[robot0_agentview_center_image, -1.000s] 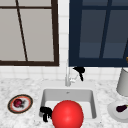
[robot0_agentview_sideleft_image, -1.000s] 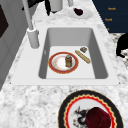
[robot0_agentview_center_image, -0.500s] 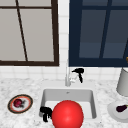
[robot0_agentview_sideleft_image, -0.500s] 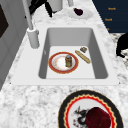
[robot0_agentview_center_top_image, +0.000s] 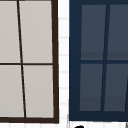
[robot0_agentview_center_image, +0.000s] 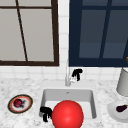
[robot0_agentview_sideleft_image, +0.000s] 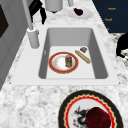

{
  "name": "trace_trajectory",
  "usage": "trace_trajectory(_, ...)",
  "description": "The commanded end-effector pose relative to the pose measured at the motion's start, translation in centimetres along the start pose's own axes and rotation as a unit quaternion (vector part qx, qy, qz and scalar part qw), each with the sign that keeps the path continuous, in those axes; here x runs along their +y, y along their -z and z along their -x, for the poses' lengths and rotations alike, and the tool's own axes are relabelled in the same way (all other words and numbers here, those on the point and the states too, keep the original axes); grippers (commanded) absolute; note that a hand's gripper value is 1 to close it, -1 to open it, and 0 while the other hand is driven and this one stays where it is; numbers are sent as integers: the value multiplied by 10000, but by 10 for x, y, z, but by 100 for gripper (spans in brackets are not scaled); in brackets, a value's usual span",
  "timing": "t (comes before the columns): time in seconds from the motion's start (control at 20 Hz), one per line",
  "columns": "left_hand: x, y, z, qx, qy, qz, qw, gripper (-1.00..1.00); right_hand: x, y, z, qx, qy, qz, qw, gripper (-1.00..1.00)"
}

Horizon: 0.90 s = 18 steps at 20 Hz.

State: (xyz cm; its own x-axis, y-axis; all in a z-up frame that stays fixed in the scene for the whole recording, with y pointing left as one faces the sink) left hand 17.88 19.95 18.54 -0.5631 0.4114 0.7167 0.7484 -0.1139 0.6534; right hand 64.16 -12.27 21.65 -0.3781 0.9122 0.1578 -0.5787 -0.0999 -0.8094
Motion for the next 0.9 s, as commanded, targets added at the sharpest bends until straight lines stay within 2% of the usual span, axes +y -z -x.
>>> trace_trajectory(0.0, 0, 0, 0, 0, 0, 0, 10000, 0, 1, 15, -1, -14, 58, -401, 9992, 100)
trace_trajectory(0.1, 0, 0, 0, 0, 0, 0, 10000, 0, 6, 18, 1, -33, 113, -394, 9992, 100)
trace_trajectory(0.35, 0, 0, 0, 0, 0, 0, 10000, 0, 2, 30, 4, -104, 113, -73, 9999, 100)
trace_trajectory(0.4, 0, 0, 0, 0, 0, 0, 10000, 0, -3, 33, 7, -145, 174, 14, 9997, -100)
trace_trajectory(0.45, 0, 0, 0, 0, 0, 0, 10000, 0, -14, 33, 18, -202, 61, 231, 9995, -100)
trace_trajectory(0.55, 0, 0, 0, 0, 0, 0, 10000, 0, -20, 36, 28, -491, 231, 323, 9980, -100)
trace_trajectory(0.7, 0, 0, 0, 0, 0, 0, 10000, 0, -20, 36, 39, -773, 580, 462, 9942, -100)
trace_trajectory(0.85, 0, 0, 0, 0, 0, 0, 10000, 0, -13, 45, 45, -1097, 964, 413, 9884, -100)
